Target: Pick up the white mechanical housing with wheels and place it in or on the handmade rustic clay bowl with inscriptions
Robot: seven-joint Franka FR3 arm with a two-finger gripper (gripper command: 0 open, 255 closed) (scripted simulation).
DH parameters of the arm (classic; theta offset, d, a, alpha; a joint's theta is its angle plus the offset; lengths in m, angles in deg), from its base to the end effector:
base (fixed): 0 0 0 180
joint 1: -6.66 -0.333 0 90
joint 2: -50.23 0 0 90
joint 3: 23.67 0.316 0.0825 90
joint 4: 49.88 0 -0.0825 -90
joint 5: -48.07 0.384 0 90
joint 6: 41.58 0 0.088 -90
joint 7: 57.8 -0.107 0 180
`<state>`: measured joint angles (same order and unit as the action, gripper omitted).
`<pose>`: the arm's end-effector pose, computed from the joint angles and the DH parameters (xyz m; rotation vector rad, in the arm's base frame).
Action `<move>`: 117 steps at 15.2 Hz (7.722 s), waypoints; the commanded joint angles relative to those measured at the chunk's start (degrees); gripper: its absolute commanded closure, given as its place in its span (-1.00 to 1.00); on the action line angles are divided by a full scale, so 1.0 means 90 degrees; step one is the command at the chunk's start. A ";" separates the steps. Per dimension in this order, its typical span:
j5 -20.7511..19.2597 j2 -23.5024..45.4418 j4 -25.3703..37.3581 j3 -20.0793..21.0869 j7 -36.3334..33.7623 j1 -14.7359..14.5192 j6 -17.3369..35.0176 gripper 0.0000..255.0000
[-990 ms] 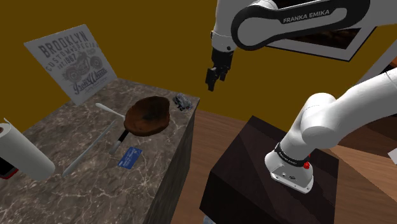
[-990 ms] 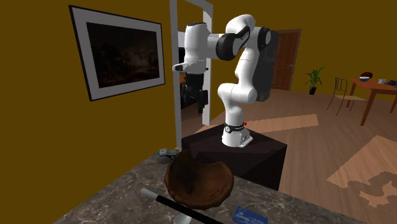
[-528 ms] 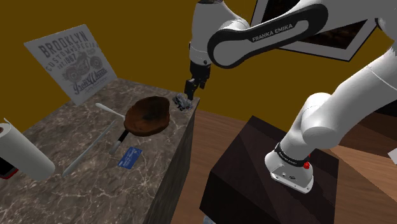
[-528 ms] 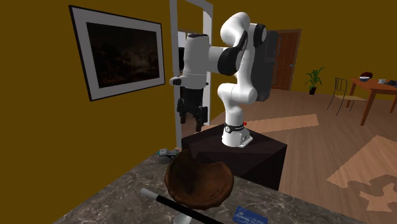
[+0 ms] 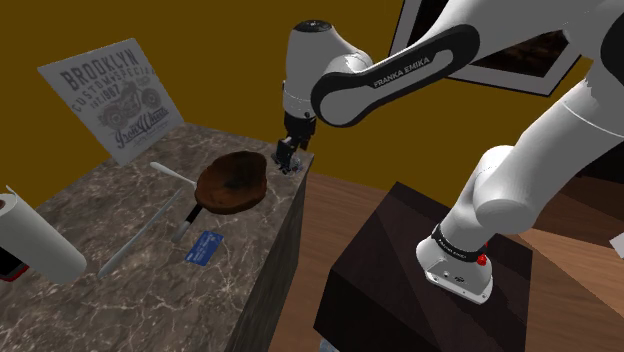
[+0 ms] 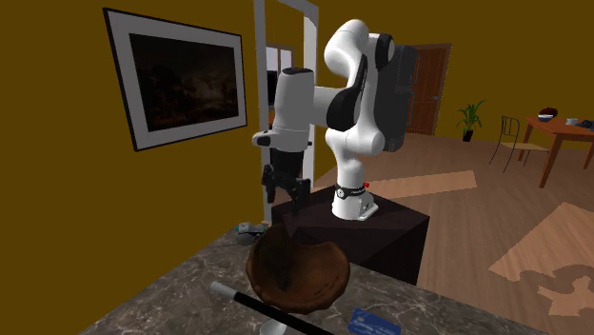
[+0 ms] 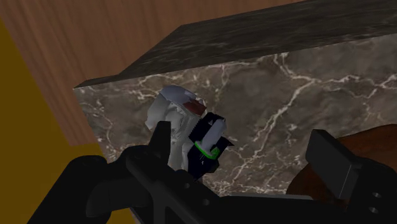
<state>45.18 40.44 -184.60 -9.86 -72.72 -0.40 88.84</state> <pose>0.4558 0.1739 0.4058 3.0811 0.2056 0.1709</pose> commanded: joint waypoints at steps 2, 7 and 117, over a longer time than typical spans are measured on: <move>-0.0080 0.0207 -0.0122 0.0014 -0.0063 0.0019 0.0325 -1.00; -0.0080 0.0207 -0.0122 0.0014 -0.0063 0.0019 0.0325 -1.00; 0.2513 0.1169 0.1983 0.0216 -0.1210 -0.0596 0.1154 1.00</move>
<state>67.65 50.65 -166.16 -7.99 -83.81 -5.69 98.27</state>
